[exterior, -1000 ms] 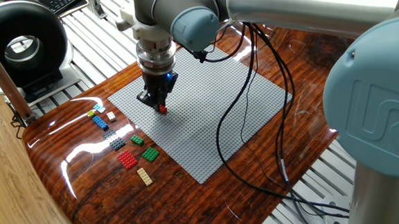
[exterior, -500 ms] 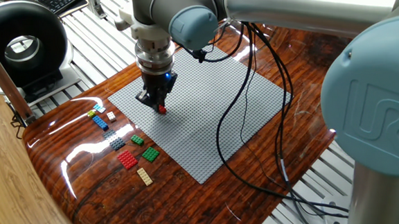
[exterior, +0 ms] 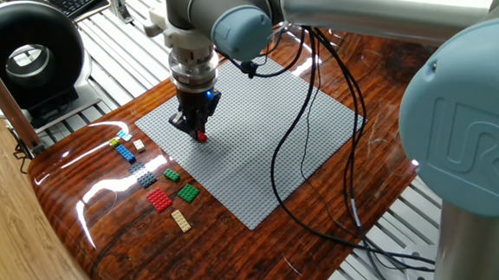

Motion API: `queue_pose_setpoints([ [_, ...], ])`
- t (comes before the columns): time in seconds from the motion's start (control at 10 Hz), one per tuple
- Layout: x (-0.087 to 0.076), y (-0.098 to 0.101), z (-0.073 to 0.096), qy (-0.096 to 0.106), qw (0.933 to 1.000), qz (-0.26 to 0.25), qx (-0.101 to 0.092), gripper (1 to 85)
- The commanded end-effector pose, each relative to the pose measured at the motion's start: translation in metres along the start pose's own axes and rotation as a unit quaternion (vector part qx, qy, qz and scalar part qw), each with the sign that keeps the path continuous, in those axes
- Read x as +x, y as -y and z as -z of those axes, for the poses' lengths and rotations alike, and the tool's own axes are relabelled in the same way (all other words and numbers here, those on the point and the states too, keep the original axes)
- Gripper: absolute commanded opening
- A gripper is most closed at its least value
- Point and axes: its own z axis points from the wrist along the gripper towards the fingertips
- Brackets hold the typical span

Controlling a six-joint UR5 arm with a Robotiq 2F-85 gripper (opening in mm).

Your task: Build with small Lego blocks

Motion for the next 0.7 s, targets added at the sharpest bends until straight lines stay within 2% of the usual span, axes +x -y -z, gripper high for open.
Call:
queue_pose_setpoints([
  [0.0, 0.001, 0.0015, 0.0036, -0.002, 1.0, -0.003, -0.005, 1.0],
  [0.6, 0.0018, -0.0008, 0.0016, -0.002, 0.9999, -0.008, -0.006, 1.0],
])
